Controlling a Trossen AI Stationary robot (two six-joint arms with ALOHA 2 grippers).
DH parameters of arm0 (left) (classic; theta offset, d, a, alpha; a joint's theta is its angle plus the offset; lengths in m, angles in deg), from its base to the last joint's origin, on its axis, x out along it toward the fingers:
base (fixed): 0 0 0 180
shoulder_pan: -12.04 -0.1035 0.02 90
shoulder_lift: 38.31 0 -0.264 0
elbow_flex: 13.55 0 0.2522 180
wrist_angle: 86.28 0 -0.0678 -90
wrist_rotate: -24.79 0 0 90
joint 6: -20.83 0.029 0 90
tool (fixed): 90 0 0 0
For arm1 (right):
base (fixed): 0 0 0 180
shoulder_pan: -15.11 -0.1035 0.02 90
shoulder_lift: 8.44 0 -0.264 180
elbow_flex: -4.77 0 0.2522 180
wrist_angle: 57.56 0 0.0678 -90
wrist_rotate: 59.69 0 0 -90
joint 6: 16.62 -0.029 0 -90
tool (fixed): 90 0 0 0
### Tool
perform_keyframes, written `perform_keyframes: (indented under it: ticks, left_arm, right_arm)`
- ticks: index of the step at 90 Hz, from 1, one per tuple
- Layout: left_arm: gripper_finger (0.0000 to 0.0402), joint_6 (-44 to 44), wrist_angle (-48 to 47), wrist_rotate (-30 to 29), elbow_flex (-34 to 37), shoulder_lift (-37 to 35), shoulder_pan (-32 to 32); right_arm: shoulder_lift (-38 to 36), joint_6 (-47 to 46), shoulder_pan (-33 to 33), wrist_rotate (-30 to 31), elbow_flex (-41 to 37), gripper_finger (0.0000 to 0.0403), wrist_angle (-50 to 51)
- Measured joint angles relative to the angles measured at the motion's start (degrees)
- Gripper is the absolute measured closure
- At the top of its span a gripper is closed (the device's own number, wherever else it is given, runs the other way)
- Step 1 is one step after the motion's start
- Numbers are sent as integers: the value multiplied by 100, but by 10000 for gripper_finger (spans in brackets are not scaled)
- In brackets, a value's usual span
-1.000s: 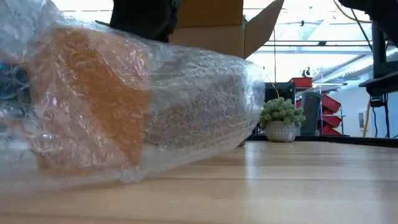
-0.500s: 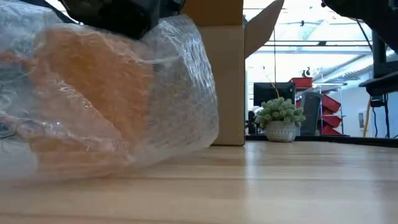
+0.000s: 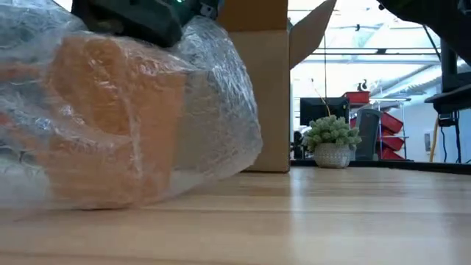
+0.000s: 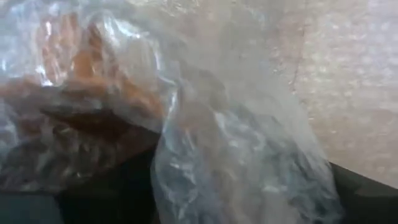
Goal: Wrap mug
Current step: Wrap the orange cup with bubble wrap
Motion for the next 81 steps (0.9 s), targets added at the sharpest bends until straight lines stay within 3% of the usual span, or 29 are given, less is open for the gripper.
perform_keyframes:
  ticks: [53, 81]
  left_arm:
    - [139, 15, -1, -34, 0, 0, -1]
    - [139, 15, 5, -94, 0, 2, 0]
  right_arm:
    - [-378, 9, 48, -66, 11, 133, 423]
    - [45, -215, 46, -130, 8, 147, 301]
